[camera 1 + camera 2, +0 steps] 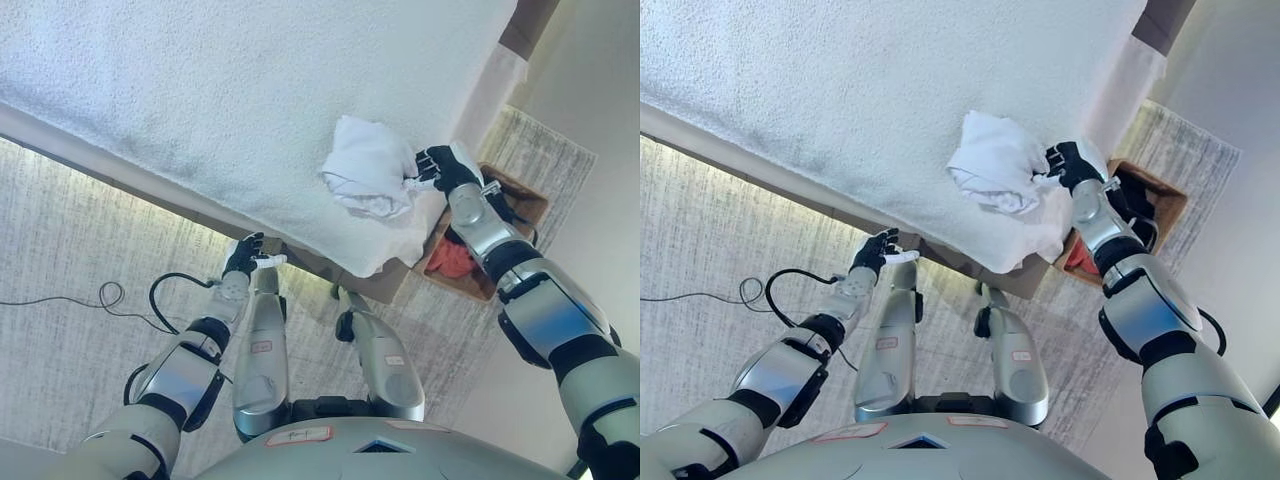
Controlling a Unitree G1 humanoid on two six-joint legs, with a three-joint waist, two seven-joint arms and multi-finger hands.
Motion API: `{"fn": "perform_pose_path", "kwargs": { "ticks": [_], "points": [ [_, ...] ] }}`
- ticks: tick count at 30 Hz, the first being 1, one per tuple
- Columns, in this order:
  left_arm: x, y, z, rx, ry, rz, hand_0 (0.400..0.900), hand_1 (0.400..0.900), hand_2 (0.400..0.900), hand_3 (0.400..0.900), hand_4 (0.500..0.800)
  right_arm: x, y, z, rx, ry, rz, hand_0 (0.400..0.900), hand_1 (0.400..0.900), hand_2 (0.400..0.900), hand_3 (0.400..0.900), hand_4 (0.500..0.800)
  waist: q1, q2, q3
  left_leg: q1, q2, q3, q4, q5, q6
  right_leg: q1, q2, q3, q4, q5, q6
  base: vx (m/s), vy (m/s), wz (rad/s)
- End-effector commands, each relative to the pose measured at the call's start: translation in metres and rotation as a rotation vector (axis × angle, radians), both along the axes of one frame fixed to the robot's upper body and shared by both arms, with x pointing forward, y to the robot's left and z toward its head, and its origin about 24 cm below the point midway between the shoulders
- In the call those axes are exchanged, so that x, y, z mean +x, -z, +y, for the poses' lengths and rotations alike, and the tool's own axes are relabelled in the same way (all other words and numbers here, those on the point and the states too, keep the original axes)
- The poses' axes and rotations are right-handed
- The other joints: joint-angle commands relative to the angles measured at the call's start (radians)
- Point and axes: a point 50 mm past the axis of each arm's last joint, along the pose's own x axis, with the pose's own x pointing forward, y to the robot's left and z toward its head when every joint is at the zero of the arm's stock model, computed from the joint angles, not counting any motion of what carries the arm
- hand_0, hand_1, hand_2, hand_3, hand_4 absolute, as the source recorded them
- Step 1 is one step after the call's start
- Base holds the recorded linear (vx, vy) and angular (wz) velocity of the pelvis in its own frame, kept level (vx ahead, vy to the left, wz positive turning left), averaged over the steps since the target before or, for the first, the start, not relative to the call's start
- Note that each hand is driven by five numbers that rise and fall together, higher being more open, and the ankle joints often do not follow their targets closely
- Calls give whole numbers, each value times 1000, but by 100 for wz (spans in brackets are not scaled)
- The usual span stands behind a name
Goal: Put the clothes on the bed into the basket.
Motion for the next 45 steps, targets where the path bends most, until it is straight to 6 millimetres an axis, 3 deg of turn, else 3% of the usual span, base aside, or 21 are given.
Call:
{"fn": "perform_pose_path", "kwargs": {
  "ticks": [1,9,16,17,18,22,23,25,27,28,29,31,33,37,45],
  "points": [
    [15,-14,-1,12,4,-68,900,900,900,900,800,0,8,48,165,-125,8,400,400,400,400,500,39,-77,8,136,-40,17,2,-144,-10,-18,-130,100,-70,124,62,41,15,9],
    [0,0,3,7,-2,-16,900,900,900,900,800,-18,32,29,249,-48,42,400,400,400,400,500,19,-69,-55,208,-47,19,-33,-150,-6,34,-143,106,-70,117,71,34,21,0],
    [-22,15,17,3,-41,45,900,900,900,900,800,-49,58,-8,332,92,64,400,400,400,400,500,-21,-67,-142,298,-54,54,-33,-190,6,112,-158,115,-70,109,79,52,32,-15],
    [-28,19,22,2,-53,63,900,900,900,900,800,-63,68,-27,344,166,80,400,400,400,400,500,-35,-68,-172,325,-55,63,-33,-202,9,136,-158,118,-70,105,81,49,9,-10],
    [-28,19,22,2,-53,64,900,900,900,900,800,-63,68,-27,344,167,81,400,400,400,400,500,-34,-68,-171,326,-55,64,-33,-202,9,137,-157,118,-70,105,81,93,14,-21],
    [-41,25,32,-9,-73,90,900,900,900,900,800,-100,81,-84,364,380,97,400,400,400,400,500,-68,-74,-244,390,-52,87,-33,-231,14,192,-152,129,-68,92,86,77,-1,-16],
    [-41,25,32,-10,-73,91,900,900,900,900,800,-100,82,-84,363,381,97,400,400,400,400,500,-67,-74,-243,391,-52,87,-33,-231,14,193,-152,130,-68,92,86,53,-1,-11],
    [-49,29,36,-17,-72,111,900,900,900,900,800,-126,86,-119,355,515,121,400,400,400,400,500,-82,-74,-282,426,-47,97,-33,-246,14,222,-148,140,-63,80,87,84,-11,-14],
    [-53,31,37,-20,-75,120,900,900,900,900,800,-134,86,-130,351,557,125,400,400,400,400,500,-87,-75,-292,439,-43,101,-33,-251,13,230,-147,144,-60,76,87,68,-20,-11],
    [-58,34,40,-29,-84,136,900,900,900,900,800,-151,86,-152,340,638,136,400,400,400,400,500,-95,-74,-312,457,-38,105,-33,-258,11,247,-143,149,-59,68,88,43,-17,-8],
    [-58,34,40,-29,-84,136,900,900,900,900,800,-151,86,-152,340,638,136,400,400,400,400,500,-94,-74,-311,458,-38,106,-33,-258,11,248,-143,149,-59,68,88,62,-27,-12],
    [-69,40,42,-36,-87,172,900,900,900,900,800,-182,86,-183,323,770,172,400,400,400,400,500,-103,-70,-339,479,-32,111,-33,-266,8,268,-139,153,-61,61,88,56,-33,-10],
    [-76,44,43,-39,-86,200,900,900,900,900,800,-198,84,-198,313,838,189,400,400,400,400,500,-107,-67,-351,488,-28,115,-33,-269,6,279,-137,155,-65,58,87,36,-32,-7],
    [-89,52,43,-45,-89,249,900,900,900,900,800,-220,78,-218,296,936,213,400,400,400,400,500,-110,-57,-368,502,-22,121,-33,-272,1,292,-131,157,-67,52,84,18,-26,-5],
    [-94,56,40,-58,-83,279,900,900,900,900,800,-240,75,-231,295,1033,267,400,400,400,400,500,-111,-43,-385,502,-15,122,-33,-267,-5,298,-127,151,-70,48,80,1,-13,1]
  ]
}}
